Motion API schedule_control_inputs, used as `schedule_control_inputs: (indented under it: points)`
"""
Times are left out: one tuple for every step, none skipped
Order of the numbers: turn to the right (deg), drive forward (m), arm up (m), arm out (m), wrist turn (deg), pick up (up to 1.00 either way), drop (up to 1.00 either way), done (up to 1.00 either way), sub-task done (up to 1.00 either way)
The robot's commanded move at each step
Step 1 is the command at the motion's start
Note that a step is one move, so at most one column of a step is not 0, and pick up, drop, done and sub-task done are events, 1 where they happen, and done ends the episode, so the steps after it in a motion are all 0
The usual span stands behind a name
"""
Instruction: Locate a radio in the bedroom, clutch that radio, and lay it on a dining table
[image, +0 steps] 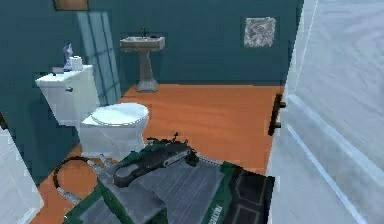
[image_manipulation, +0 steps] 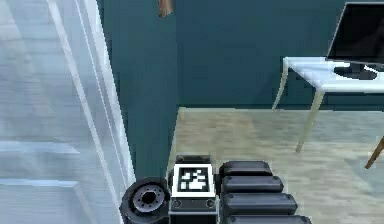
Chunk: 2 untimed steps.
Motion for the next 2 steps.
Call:
schedule_control_inputs:
  points:
    - [0.0, 1.0, 0.0, 0.0, 0.0, 0.0, 0.0, 0.0, 0.0]
    - [6.0, 0.0, 0.0, 0.0, 0.0, 0.0, 0.0, 0.0, 0.0]
